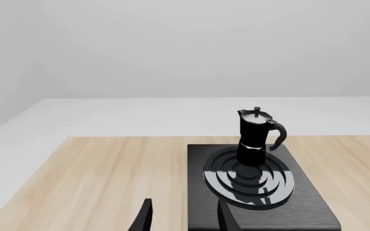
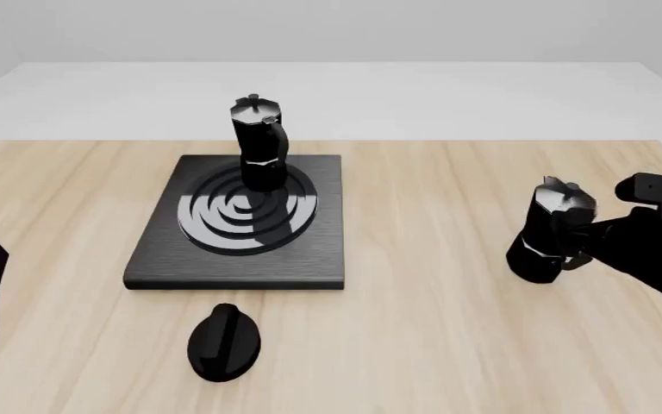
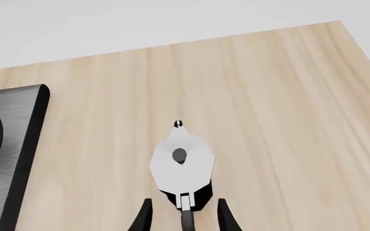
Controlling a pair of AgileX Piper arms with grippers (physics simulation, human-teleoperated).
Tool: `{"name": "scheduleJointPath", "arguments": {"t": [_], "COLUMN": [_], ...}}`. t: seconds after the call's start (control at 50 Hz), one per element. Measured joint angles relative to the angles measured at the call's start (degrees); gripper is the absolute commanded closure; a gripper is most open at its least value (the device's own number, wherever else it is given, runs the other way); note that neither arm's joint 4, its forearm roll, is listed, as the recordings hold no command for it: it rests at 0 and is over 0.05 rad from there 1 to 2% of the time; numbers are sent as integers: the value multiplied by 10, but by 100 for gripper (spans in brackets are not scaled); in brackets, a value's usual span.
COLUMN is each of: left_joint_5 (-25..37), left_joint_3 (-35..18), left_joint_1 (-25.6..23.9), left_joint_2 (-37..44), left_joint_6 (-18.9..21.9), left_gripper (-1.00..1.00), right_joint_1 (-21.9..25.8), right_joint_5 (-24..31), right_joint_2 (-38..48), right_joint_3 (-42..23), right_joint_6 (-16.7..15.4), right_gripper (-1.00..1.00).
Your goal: Put both moka pots on the stove.
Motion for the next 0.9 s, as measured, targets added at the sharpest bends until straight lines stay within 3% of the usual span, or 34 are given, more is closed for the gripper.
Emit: {"name": "scheduleJointPath", "arguments": {"t": [0.66, 0.68, 0.9], "left_joint_5": [0, 0, 0], "left_joint_3": [0, 0, 0], "left_joint_1": [0, 0, 0], "left_joint_2": [0, 0, 0], "left_joint_6": [0, 0, 0], "left_gripper": [-100, -100, -100], "right_joint_1": [-3, -3, -2], "right_joint_5": [-44, -44, -38], "right_joint_2": [55, 56, 50], "right_joint_3": [9, 10, 10], "right_joint_6": [-2, -3, -15], "right_gripper": [-100, 100, 100]}}
